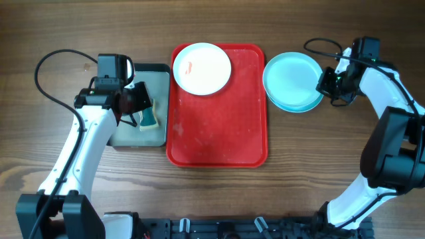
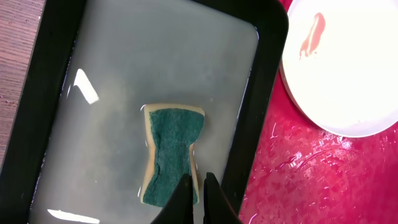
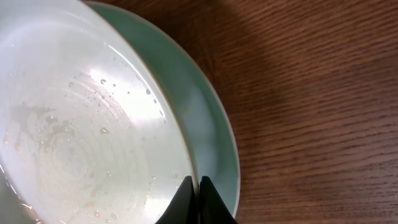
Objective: Clean dirty plates on tray and stack at the side
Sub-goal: 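Move the right gripper to the rim of the white plate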
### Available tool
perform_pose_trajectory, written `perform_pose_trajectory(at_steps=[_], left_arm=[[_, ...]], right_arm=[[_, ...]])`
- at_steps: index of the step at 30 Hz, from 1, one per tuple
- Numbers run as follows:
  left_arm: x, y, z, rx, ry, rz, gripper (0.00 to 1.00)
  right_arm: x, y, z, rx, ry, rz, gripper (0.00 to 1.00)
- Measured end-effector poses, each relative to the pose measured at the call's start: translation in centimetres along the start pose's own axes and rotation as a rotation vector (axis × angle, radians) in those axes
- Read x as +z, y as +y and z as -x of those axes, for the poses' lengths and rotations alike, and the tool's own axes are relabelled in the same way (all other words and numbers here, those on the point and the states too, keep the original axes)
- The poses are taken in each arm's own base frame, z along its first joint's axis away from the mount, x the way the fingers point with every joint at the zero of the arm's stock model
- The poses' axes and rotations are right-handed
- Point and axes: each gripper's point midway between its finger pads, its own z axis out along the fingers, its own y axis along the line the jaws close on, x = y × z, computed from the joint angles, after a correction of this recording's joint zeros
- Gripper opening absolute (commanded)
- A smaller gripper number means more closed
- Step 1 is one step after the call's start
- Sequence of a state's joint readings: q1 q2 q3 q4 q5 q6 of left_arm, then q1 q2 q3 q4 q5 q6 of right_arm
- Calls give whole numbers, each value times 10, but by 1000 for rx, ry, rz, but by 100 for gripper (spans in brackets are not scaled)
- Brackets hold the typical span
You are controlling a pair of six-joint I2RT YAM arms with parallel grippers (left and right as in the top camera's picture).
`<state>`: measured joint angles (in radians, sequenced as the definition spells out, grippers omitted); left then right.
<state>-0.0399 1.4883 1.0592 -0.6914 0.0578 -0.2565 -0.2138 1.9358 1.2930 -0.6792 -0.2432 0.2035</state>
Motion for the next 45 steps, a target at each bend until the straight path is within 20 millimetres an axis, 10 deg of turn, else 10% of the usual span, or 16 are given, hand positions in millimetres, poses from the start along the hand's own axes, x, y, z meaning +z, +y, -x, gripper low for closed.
perform_pose_trajectory(at_steps=[23, 38, 45], left_arm=[[0, 0, 0, 0, 0, 0, 4], [0, 0, 1, 0, -3, -1, 4], [0, 0, 1, 0, -3, -1, 4]], right_arm=[[1, 18, 0, -40, 1, 72, 39], [19, 227, -52, -549, -107, 330, 58], [25, 263, -50, -634, -253, 280, 59]])
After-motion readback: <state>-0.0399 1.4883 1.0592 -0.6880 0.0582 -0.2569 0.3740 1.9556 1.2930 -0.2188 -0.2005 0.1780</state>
